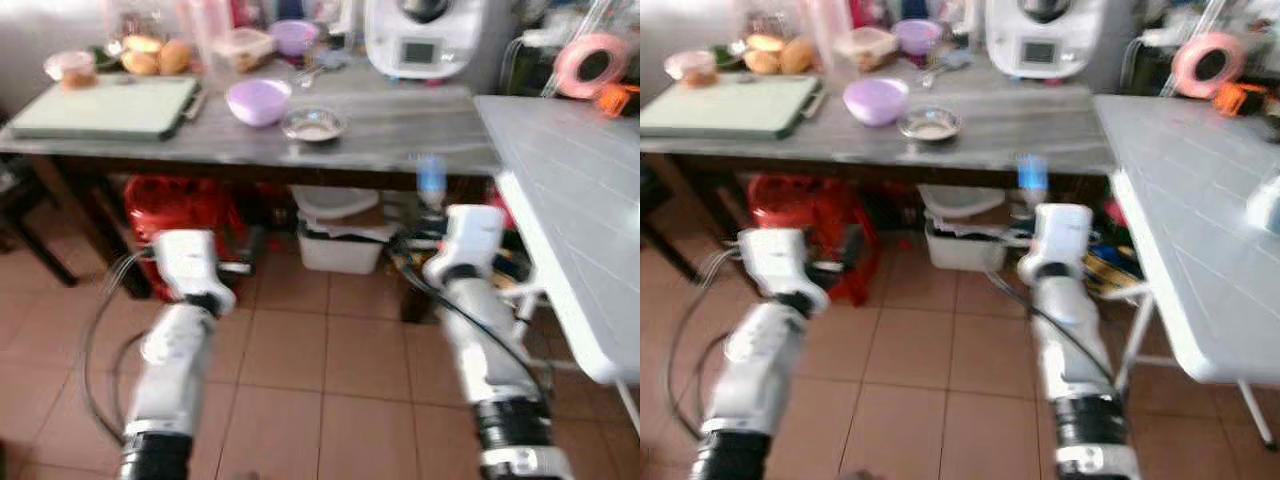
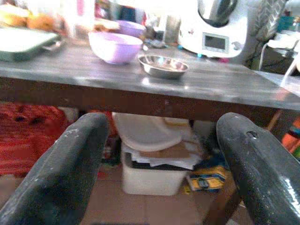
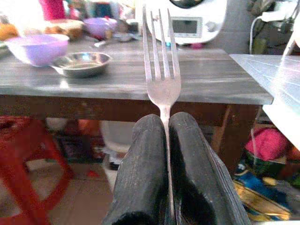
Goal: Setting the table
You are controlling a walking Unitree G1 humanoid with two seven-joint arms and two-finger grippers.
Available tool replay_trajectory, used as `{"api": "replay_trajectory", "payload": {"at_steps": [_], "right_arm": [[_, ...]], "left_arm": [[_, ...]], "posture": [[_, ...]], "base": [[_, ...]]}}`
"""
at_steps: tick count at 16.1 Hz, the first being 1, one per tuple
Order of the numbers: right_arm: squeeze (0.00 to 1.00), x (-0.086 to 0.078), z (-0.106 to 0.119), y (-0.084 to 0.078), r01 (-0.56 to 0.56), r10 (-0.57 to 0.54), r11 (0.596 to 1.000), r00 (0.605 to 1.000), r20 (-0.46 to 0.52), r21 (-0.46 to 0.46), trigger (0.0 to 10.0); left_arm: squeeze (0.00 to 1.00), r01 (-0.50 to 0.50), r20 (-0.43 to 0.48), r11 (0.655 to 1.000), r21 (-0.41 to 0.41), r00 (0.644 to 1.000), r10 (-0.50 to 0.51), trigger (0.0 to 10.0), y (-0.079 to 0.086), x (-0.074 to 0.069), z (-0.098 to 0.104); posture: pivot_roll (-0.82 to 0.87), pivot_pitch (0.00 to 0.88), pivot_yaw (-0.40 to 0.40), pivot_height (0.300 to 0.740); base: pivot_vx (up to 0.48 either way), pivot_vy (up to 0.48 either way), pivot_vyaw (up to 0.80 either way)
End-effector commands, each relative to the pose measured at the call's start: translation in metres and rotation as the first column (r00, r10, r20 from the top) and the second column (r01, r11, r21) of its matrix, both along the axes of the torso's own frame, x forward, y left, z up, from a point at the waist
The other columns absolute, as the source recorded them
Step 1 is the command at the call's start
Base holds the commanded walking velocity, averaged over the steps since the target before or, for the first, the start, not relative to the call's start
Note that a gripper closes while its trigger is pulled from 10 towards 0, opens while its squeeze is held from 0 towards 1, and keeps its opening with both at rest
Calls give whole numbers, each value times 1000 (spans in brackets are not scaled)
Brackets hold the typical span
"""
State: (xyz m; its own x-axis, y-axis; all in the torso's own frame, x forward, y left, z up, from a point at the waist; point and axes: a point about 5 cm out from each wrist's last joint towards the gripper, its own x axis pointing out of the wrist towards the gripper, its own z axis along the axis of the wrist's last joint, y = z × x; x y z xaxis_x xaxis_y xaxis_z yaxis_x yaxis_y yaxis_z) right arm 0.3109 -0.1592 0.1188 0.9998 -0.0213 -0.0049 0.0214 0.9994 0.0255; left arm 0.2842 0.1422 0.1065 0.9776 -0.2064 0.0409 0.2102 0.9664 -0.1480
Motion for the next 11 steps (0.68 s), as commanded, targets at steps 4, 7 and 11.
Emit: {"api": "replay_trajectory", "payload": {"at_steps": [4, 7, 11], "right_arm": [[0, 0, 3, 14, -40, 40, 999, 999, 20, 15, 10000], [0, -1, 2, 15, -40, 39, 999, 999, 15, 19, 10000], [0, -1, 1, 15, -40, 40, 999, 999, 11, 20, 10000]], "left_arm": [[0, -28, 12, 999, 29, 1000, 27, 10000, 10, 1, 3], [0, -26, 13, 999, 26, 1000, 26, 10000, 10, 1, 4], [0, -29, 15, 999, 28, 999, 28, 10000, 10, 1, 4]], "posture": [[-9, 0, 5, 740], [-8, 0, 5, 740], [-8, 0, 3, 740]], "base": [[418, 135, 0], [445, 0, 0], [445, 0, 0]]}}
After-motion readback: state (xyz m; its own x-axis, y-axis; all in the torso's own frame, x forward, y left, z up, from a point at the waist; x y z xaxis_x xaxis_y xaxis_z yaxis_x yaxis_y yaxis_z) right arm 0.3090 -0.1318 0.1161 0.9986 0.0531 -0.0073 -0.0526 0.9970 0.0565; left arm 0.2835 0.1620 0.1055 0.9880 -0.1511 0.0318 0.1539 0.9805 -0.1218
